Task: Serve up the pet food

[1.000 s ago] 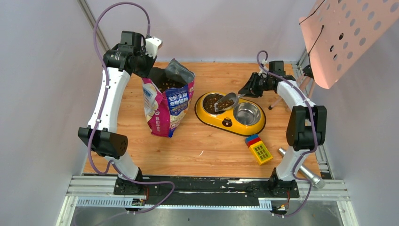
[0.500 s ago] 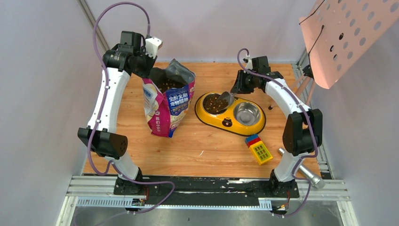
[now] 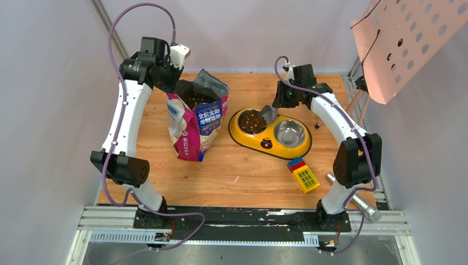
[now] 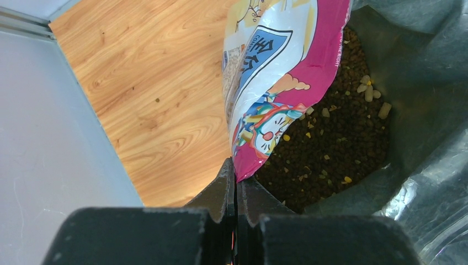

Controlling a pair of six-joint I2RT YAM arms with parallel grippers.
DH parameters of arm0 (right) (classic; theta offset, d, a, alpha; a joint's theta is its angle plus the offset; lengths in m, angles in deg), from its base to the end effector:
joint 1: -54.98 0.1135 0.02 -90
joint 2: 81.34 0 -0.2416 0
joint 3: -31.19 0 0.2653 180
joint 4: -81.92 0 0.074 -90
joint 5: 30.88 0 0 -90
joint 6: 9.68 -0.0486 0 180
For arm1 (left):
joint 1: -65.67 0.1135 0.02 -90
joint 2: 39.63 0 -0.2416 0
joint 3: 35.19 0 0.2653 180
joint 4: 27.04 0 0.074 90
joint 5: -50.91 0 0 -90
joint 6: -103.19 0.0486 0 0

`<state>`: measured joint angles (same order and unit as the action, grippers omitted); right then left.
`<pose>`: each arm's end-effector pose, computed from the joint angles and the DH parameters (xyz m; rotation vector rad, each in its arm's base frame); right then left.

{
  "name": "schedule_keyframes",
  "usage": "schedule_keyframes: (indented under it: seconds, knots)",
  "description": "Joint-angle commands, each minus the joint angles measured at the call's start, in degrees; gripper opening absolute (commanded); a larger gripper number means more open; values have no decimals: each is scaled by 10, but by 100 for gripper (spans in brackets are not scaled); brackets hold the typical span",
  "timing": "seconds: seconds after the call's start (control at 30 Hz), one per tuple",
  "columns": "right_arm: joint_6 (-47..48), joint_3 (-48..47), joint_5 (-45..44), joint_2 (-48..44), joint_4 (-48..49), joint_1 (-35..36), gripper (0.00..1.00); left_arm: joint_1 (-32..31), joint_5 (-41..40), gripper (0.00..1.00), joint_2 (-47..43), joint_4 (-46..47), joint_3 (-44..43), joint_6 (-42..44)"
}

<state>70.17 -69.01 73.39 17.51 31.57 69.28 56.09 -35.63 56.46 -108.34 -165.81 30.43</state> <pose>0.3864 0.1109 0.2671 -0.2032 2.4431 0.4935 0.3428 -0.0608 0.4149 0.5809 2.3134 -0.0088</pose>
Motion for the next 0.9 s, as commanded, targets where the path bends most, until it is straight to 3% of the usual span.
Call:
schedule_keyframes:
  seconds: [0.0,0.47,0.87]
  knots:
    - [24,-30,-27,-32,4,16,0,5,4,0,-71,80,-37,2]
    - [24,-91,-38,12,-1,63,0,5,9,0,-73,75,-36,3]
    - [60,-83,-80,-26,-7,69,0,5,19,0,-65,73,-39,3]
